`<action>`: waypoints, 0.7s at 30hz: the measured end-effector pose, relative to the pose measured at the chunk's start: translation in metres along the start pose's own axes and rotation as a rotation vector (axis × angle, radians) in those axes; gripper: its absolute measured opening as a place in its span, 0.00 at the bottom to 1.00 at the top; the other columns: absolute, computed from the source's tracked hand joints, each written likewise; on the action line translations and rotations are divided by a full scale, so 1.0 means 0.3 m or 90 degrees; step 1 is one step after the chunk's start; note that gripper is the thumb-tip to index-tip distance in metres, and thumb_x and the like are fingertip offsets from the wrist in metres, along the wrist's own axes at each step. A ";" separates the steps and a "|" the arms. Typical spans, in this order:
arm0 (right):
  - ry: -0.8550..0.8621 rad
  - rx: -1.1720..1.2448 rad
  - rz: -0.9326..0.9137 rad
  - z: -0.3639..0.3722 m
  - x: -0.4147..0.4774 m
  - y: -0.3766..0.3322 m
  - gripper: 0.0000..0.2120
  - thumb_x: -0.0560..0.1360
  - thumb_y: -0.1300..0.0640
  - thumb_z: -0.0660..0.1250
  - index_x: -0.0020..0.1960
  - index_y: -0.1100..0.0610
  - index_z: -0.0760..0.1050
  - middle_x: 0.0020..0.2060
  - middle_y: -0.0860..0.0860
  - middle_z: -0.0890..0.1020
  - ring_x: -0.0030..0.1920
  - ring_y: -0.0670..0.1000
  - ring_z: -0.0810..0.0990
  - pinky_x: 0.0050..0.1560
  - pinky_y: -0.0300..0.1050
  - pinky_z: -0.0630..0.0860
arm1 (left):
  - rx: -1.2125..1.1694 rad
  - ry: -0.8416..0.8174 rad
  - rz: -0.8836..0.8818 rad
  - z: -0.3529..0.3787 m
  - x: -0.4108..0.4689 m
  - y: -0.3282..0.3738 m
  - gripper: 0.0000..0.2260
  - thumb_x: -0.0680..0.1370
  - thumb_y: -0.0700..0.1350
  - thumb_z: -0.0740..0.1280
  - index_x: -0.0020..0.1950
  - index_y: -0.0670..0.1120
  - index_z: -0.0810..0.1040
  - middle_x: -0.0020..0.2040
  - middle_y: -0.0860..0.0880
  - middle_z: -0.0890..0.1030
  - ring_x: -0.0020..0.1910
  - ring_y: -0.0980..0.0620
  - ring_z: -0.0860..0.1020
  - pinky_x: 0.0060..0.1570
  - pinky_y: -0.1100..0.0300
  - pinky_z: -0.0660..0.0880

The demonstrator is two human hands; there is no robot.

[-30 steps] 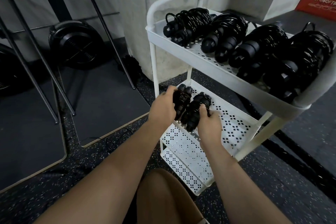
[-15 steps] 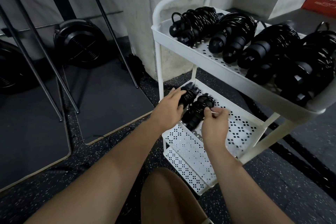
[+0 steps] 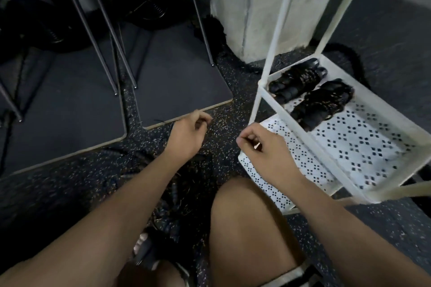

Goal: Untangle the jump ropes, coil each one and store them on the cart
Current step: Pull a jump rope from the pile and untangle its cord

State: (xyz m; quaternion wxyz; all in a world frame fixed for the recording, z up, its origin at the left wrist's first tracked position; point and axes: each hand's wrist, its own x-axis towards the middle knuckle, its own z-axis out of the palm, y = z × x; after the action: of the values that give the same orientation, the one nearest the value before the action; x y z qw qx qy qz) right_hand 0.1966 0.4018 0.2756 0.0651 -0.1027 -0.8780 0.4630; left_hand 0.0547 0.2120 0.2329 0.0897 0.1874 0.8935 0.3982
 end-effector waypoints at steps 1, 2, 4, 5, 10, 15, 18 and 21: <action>-0.039 -0.004 0.023 0.024 0.019 0.033 0.05 0.82 0.53 0.71 0.48 0.46 0.78 0.42 0.42 0.83 0.44 0.44 0.81 0.46 0.37 0.76 | 0.007 -0.011 -0.029 0.015 -0.001 -0.043 0.09 0.86 0.41 0.65 0.62 0.52 0.82 0.53 0.56 0.84 0.48 0.59 0.80 0.48 0.66 0.75; -0.087 -0.006 0.044 0.106 0.063 0.088 0.05 0.82 0.53 0.71 0.48 0.46 0.78 0.42 0.43 0.84 0.44 0.43 0.82 0.48 0.40 0.78 | 0.019 -0.020 -0.077 0.029 0.003 -0.141 0.10 0.86 0.42 0.65 0.62 0.52 0.82 0.53 0.55 0.84 0.49 0.56 0.81 0.49 0.63 0.76; -0.141 -0.014 0.078 0.170 0.087 0.164 0.05 0.82 0.54 0.71 0.49 0.45 0.79 0.43 0.42 0.85 0.45 0.43 0.83 0.51 0.46 0.80 | 0.031 -0.060 -0.139 0.074 -0.015 -0.237 0.10 0.86 0.42 0.65 0.63 0.53 0.81 0.51 0.54 0.85 0.44 0.54 0.81 0.42 0.61 0.77; -0.162 -0.010 0.093 0.225 0.108 0.207 0.05 0.83 0.54 0.71 0.49 0.46 0.80 0.43 0.42 0.85 0.45 0.44 0.84 0.52 0.49 0.81 | 0.032 -0.079 -0.164 0.096 -0.021 -0.303 0.09 0.86 0.42 0.65 0.62 0.53 0.81 0.50 0.54 0.85 0.41 0.54 0.82 0.37 0.61 0.76; -0.211 -0.053 0.126 0.515 0.223 0.421 0.02 0.82 0.55 0.71 0.52 0.50 0.82 0.46 0.43 0.86 0.48 0.42 0.84 0.52 0.46 0.81 | 0.039 -0.118 -0.247 0.231 -0.018 -0.614 0.06 0.86 0.45 0.66 0.60 0.51 0.81 0.50 0.50 0.87 0.43 0.51 0.84 0.41 0.55 0.80; -0.303 -0.172 0.163 0.790 0.396 0.618 0.10 0.83 0.51 0.68 0.63 0.51 0.80 0.56 0.48 0.86 0.55 0.51 0.84 0.57 0.51 0.82 | 0.029 -0.138 -0.311 0.360 0.016 -0.842 0.08 0.83 0.40 0.65 0.58 0.49 0.82 0.51 0.53 0.85 0.48 0.53 0.84 0.49 0.56 0.81; -0.349 -0.242 0.159 0.922 0.478 0.700 0.14 0.83 0.50 0.66 0.67 0.50 0.76 0.61 0.50 0.83 0.59 0.55 0.83 0.60 0.53 0.81 | 0.073 -0.175 -0.320 0.413 0.051 -0.944 0.13 0.79 0.41 0.68 0.62 0.52 0.82 0.59 0.51 0.84 0.56 0.49 0.84 0.58 0.51 0.81; -0.398 -0.331 0.129 1.049 0.546 0.779 0.16 0.83 0.51 0.66 0.70 0.50 0.72 0.64 0.51 0.78 0.64 0.57 0.79 0.61 0.53 0.79 | 0.130 -0.204 -0.299 0.448 0.083 -1.046 0.16 0.79 0.43 0.69 0.66 0.55 0.79 0.65 0.52 0.78 0.60 0.48 0.80 0.63 0.47 0.78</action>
State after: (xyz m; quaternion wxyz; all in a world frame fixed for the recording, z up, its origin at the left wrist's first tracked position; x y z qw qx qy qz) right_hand -0.0002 0.3181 -0.0915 -0.2784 -0.0560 -0.9286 0.2390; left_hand -0.0091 0.1210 -0.0909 0.2997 0.0439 0.9223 0.2401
